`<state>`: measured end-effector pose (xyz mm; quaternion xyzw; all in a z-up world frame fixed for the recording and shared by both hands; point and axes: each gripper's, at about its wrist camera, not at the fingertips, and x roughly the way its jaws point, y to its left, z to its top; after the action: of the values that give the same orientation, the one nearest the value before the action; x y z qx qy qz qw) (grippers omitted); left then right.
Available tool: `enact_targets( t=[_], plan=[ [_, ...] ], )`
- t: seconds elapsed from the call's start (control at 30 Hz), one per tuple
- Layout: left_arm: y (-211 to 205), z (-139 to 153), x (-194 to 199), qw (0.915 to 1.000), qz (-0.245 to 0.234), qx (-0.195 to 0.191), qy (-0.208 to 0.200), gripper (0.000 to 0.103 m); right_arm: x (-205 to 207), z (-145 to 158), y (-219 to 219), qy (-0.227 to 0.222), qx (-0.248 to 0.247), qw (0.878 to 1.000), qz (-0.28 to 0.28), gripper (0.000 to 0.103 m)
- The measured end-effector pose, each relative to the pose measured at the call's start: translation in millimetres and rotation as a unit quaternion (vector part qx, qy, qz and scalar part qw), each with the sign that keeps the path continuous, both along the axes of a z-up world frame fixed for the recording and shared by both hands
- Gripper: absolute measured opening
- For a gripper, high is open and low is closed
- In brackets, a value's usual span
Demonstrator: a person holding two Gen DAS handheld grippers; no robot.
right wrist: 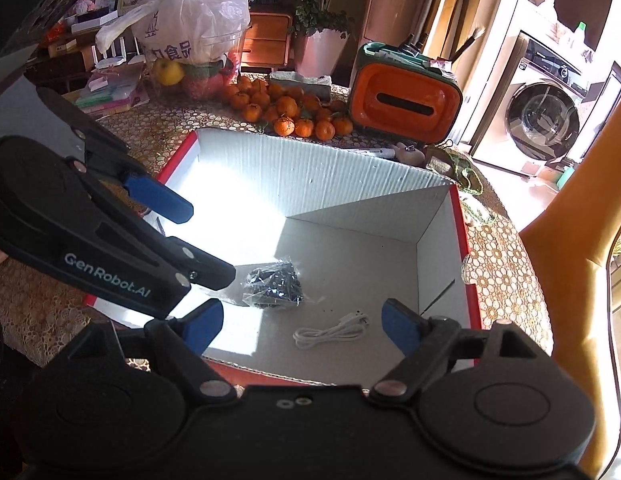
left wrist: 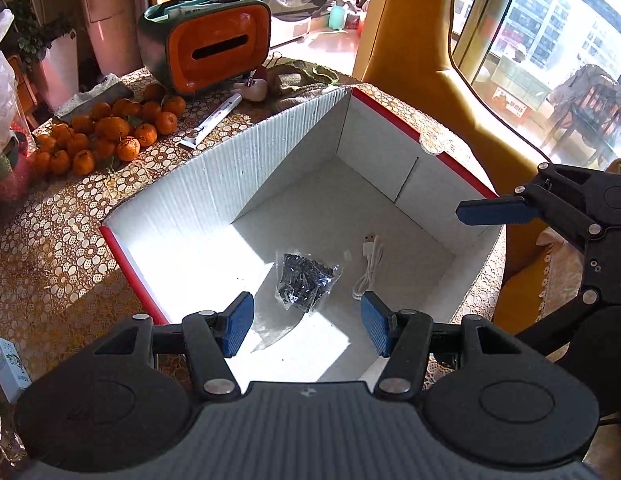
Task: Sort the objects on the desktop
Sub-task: 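Open the left gripper to drop the black bagged item in the box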
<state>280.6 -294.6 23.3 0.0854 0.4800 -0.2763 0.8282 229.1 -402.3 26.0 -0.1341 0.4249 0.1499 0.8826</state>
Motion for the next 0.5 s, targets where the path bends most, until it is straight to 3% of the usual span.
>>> enact_targets(
  t=[0.5],
  plan=[
    [43, 23, -55, 0.9991, 0.010, -0.018, -0.037, 0.059, -45, 20, 28, -0.040, 0.026, 0.999, 0.003, 0.092]
  ],
)
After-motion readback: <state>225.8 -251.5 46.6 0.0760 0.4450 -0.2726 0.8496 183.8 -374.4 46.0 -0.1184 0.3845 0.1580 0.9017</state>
